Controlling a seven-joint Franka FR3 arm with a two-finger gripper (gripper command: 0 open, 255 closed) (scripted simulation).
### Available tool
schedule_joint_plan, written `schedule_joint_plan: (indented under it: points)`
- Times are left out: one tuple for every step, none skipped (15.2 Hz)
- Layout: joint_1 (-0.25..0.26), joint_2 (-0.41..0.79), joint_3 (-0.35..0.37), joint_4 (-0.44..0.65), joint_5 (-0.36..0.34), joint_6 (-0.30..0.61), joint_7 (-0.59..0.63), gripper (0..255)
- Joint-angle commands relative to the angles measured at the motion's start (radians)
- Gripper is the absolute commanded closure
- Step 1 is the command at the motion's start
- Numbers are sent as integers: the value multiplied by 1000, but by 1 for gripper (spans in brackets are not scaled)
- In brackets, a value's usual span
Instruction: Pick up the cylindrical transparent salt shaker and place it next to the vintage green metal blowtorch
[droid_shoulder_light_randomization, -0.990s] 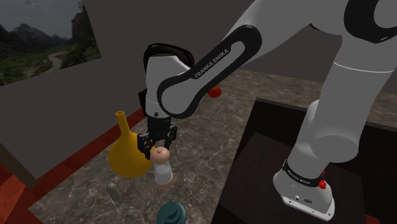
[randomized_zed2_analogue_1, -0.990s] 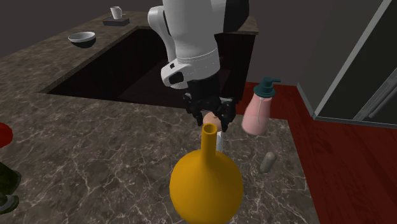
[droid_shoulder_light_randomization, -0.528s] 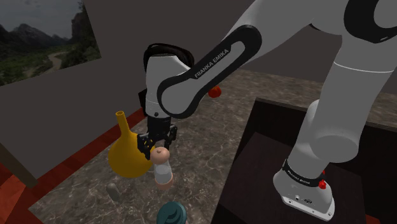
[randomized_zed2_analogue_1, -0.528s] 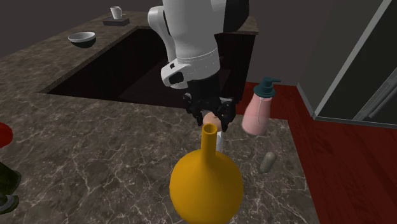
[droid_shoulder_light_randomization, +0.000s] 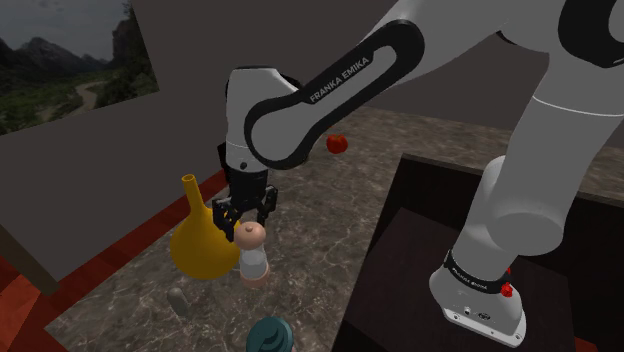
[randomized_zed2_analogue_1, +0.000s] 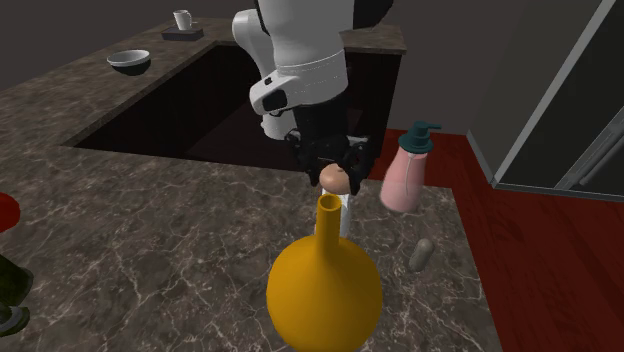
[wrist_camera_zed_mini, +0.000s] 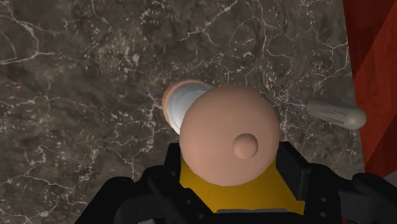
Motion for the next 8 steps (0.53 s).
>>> schedule_joint_plan:
  points:
    - [-1,-17,-1,13,2,-29,2,255]
    - [-2,-24,-2,19,3,-43,3,255]
    - [-2,-31,-3,26,4,-56,4,255]
    - [-3,-38,-4,33,5,-70,5,255]
    - [-3,-45,-5,40,5,-83,6,255]
    - [-4,-52,-5,47,6,-97,7,255]
    - [-5,-58,-6,54,6,-110,8,255]
    - [-5,-64,-7,62,7,-124,10,255]
